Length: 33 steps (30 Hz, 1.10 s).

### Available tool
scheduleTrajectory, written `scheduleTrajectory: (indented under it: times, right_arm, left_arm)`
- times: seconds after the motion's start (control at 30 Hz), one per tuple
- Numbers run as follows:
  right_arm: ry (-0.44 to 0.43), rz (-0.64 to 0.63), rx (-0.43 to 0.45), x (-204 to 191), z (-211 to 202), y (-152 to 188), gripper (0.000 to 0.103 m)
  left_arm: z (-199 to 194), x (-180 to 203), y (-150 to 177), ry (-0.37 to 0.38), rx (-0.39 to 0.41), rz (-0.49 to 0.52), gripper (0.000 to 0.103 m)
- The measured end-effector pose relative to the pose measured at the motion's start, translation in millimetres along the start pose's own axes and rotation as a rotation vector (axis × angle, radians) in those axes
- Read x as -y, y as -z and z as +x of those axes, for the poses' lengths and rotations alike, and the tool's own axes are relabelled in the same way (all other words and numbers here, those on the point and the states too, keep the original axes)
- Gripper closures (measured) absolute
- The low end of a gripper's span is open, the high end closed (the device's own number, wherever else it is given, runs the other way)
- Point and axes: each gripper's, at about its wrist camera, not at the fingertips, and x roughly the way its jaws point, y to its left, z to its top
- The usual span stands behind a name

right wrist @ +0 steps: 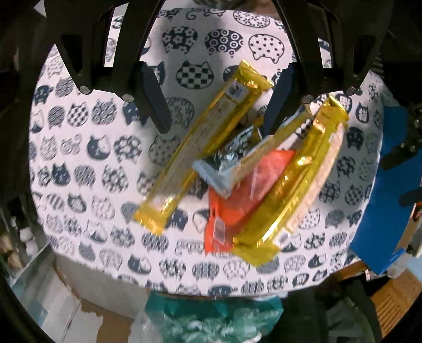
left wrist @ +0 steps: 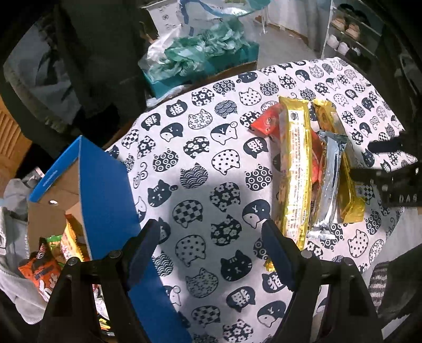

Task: Organize snacks
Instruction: 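Grasp a gold wafer bar with the left tool while the right tool grasps another gold bar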

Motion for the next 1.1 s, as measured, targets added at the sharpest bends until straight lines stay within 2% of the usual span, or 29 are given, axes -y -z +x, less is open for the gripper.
scheduleTrajectory:
  times: [0.3,0.6,0.83,0.9,1.0,1.1]
  right_arm:
    - [0.061,-0.031,-0.071,-2.0,28.9,12.9,0.031]
    - [0.129,0.020,-0.124,41.0,35.3,28.3,0.031]
    - [0.119,0.121,-0.124,97.0,28.5,37.8,0.031]
    - [0.109,0.141,-0.117,108.6,26.8,37.8,0.031]
    - [0.046,0.160,-0.071,119.1,22.9,29.9,0.030]
    - [0.043,0.139,-0.040,120.7,23.1,14.7,0.030]
  left_arm:
    - [16.7,13.4,-4.0,0.014,-0.033,0.001,0.022]
    - [27.4,35.4,-10.3,0.043,-0.061,0.033,0.022]
    - [37.2,53.5,-18.8,0.076,-0.085,0.052,0.022]
    - [38.3,57.4,-21.5,0.079,-0.082,0.056,0.018]
    - [43.5,62.0,-27.6,0.080,-0.083,0.052,0.017]
    - [53.3,65.2,-35.4,0.095,-0.092,0.035,0.017]
